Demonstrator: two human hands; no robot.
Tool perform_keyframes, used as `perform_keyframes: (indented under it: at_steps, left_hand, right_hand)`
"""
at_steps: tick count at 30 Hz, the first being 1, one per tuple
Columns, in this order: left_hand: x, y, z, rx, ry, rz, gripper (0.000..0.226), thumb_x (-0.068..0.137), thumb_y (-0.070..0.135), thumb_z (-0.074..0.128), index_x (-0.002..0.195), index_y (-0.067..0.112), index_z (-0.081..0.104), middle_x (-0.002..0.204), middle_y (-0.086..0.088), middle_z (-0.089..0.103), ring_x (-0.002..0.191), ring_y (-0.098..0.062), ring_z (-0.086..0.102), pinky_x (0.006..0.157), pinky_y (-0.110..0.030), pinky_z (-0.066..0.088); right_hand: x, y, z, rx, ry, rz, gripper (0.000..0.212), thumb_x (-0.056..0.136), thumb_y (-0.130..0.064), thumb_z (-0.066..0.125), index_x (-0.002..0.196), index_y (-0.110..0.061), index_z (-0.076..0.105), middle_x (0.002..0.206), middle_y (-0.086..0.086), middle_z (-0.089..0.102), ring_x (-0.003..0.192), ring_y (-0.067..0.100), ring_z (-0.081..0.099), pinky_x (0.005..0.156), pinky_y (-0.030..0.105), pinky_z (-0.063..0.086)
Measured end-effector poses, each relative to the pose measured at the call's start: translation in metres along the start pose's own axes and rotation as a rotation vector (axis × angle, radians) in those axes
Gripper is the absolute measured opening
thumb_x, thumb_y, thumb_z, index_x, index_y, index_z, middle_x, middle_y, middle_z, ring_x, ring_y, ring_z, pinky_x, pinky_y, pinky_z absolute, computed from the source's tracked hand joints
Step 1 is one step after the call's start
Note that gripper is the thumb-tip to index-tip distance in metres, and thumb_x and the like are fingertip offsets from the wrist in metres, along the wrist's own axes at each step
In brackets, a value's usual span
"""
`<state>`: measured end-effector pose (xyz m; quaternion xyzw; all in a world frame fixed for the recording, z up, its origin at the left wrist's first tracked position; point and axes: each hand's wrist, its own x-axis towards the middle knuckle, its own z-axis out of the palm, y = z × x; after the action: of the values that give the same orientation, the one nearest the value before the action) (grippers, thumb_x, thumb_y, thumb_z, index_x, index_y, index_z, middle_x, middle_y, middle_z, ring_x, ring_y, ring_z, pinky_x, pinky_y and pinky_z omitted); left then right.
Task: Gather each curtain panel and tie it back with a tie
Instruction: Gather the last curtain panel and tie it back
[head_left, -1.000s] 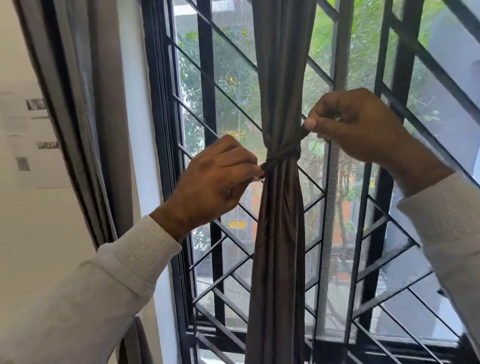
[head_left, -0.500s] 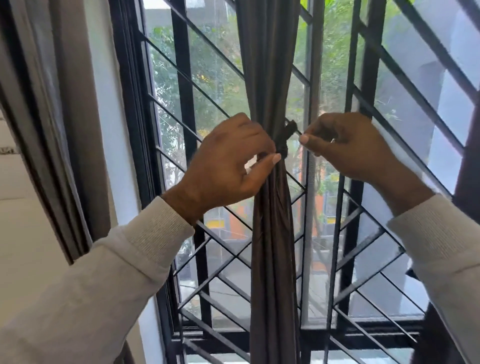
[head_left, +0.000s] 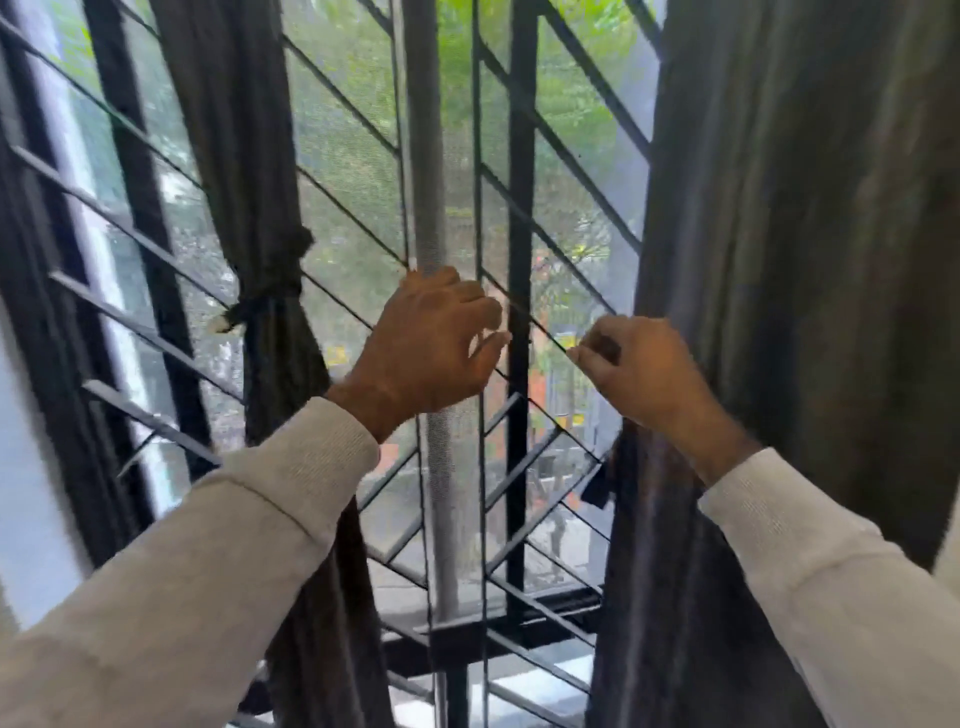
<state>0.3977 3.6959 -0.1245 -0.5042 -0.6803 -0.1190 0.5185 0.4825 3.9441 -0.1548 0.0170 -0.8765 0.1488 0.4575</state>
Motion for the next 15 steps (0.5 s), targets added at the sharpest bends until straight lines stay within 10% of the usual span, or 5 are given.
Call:
perform_keyframes:
  at_steps: [15]
  left_hand:
    - [0.186, 0.037, 0.064, -0.106, 0.061, -0.027, 0.03, 0.094, 0.048, 0.06, 0.089, 0.022, 0.072, 0.085, 0.002, 0.071, 0.084, -0.031, 0.067, 0.08, -0.048, 0.054]
  right_hand:
    - [0.071, 0.086, -0.138, -0.114, 0.273, 0.011, 0.02, 0.097, -0.043, 0.069, 0.085, -0.027, 0.07, 0.066, -0.012, 0.066, 0.062, 0.008, 0.063, 0.059, 0.034, 0.056]
